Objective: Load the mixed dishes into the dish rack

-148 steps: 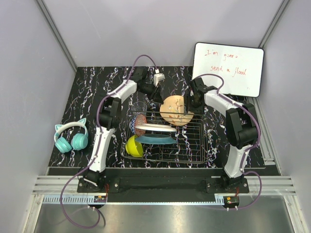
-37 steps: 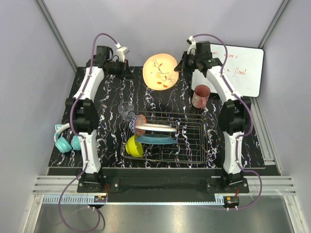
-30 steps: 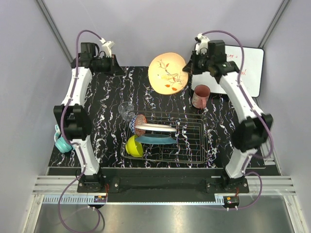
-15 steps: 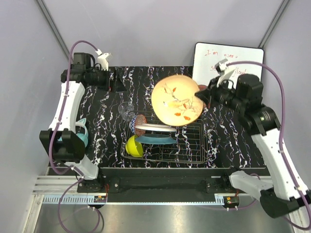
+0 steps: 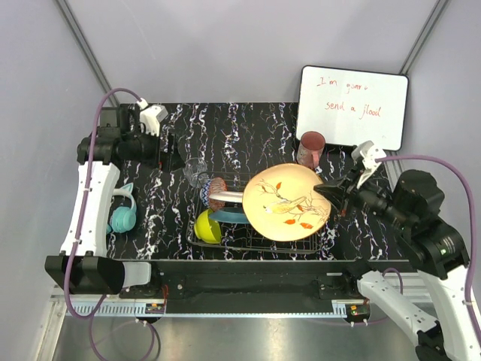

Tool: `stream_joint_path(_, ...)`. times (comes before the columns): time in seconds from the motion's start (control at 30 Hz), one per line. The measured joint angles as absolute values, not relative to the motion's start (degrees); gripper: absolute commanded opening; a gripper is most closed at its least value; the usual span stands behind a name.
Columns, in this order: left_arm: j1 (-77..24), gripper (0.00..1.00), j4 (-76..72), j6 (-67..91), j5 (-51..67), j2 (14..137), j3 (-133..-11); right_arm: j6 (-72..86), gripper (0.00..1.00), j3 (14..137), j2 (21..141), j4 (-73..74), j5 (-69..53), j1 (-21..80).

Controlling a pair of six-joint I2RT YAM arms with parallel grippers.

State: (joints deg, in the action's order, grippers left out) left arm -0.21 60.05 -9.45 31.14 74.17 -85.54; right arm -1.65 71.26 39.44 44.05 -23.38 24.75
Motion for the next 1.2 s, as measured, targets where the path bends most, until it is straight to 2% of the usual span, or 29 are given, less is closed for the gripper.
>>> stream_joint_path(0.3, -0.2, 0.99, 63.0, -10.6, 27.9, 73.3, -83.8, -4.6, 0.00, 71.7, 38.2, 46.0, -25.2, 25.1)
stream_joint_path(0.63, -0.2, 0.99, 65.3, -10.8, 26.8, 71.0, -87.4, -5.6, 0.00, 79.6, 47.3, 46.4, -29.8, 25.8)
stream_joint_path(0.83, -0.2, 0.99, 68.7, -13.2, 24.3, 68.6, -89.0, -7.4, 0.00, 82.0, 48.9, 45.1, -30.6, 28.6)
stream_joint_path(1.0, -0.7, 0.99, 71.9, -16.3, 21.3, 69.6, -93.8, -9.8, 0.00, 87.6, 54.0, 45.7, -27.2, 36.6)
stream_joint_path(1.13, -2.8, 0.99, 74.4, -18.3, 18.1, 71.7, -98.4, -16.6, 0.00, 101.0, 65.6, 46.7, -13.2, 54.9)
stream_joint_path(1.2, -3.3, 0.99, 74.8, -19.1, 17.1, 72.0, -99.5, -19.0, 0.00, 105.6, 71.0, 46.2, -9.3, 60.6)
